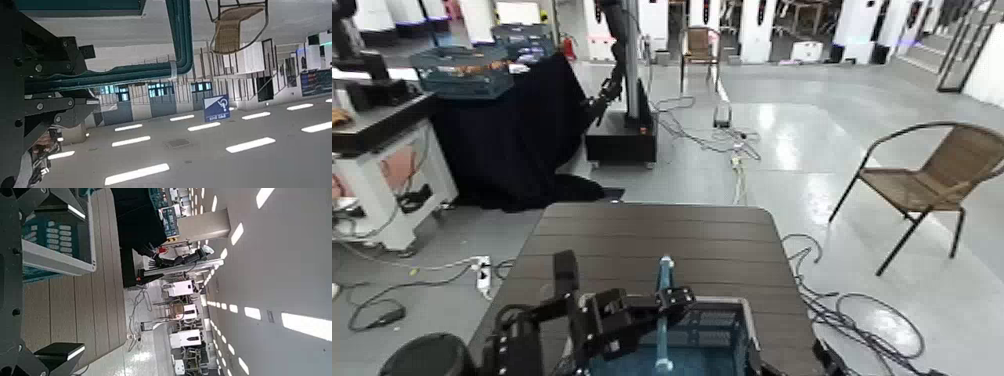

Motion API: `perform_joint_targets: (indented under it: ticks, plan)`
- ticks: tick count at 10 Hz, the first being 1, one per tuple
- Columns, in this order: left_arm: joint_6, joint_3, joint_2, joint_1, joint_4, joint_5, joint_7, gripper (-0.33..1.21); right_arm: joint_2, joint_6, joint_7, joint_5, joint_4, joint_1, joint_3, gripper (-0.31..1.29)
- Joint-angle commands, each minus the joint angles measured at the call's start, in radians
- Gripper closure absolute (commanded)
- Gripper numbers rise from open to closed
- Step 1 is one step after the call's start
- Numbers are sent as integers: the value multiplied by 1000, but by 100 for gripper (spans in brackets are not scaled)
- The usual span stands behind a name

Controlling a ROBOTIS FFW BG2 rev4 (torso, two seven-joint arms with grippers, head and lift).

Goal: Place the crate on the table.

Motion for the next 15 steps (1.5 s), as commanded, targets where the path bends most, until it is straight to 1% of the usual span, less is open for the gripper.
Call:
perform_joint_targets:
  ticks: [1,3,4,7,8,9,13,15]
  plan:
    - [-1,-59,10,-121,105,-146,-131,120,0,0,0,-2,2,-1,4,15]
    - [-24,-116,9,-204,192,-246,-262,120,-2,0,1,-2,2,-5,7,15]
    - [-35,-136,9,-237,226,-275,-306,120,-2,0,1,-3,5,-8,10,15]
    - [-67,-179,10,-309,329,-296,-366,120,-5,0,1,-5,8,-15,16,15]
    - [-83,-202,9,-339,371,-304,-394,120,-5,0,1,-6,9,-17,17,15]
    - [-90,-226,4,-368,419,-312,-426,120,-5,0,1,-6,9,-17,19,15]
    - [-112,-258,-17,-455,557,-358,-493,120,-8,-2,1,-8,12,-26,27,15]
    - [-120,-281,-26,-500,618,-390,-545,120,-9,-2,3,-9,14,-31,30,15]
